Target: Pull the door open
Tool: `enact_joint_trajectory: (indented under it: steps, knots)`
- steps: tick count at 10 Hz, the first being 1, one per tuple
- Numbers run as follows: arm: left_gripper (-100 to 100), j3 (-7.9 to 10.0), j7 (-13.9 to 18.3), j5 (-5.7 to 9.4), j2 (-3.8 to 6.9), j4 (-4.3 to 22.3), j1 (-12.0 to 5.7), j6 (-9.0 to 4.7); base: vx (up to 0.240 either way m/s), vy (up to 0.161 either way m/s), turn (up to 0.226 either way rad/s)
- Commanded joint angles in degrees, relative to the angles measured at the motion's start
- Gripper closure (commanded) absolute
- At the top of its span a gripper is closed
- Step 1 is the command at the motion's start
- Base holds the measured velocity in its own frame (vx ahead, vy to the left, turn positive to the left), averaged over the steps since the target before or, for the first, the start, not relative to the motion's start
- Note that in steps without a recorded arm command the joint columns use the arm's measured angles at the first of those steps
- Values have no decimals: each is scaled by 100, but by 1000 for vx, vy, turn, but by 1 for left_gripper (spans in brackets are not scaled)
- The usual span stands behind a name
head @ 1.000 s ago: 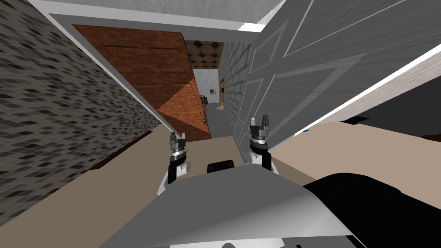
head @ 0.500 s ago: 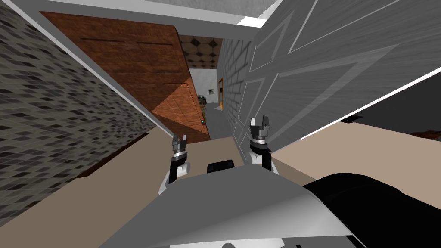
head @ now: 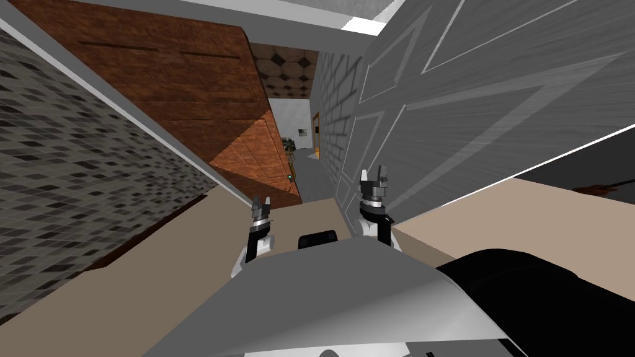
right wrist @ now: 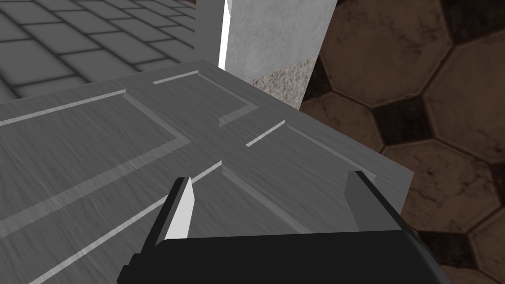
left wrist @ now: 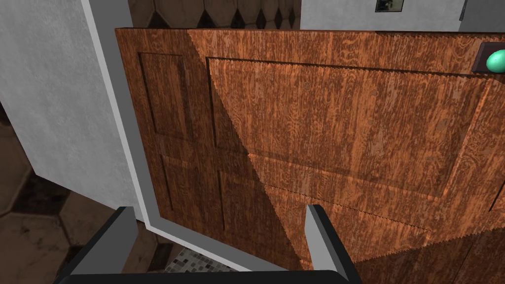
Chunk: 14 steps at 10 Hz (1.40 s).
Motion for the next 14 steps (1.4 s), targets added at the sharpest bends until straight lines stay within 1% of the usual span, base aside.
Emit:
enact_joint_trajectory:
  steps: [1,2,3,14]
  knots:
    - [-100,16,16,-7,23,192,-50,-5,94,11,-56]
    - [-100,24,25,-12,32,323,-80,-22,106,6,-52]
    - [-100,42,43,-21,52,584,-141,-55,144,-6,-81]
    - [-100,134,140,-74,116,1992,-469,-238,106,12,-51]
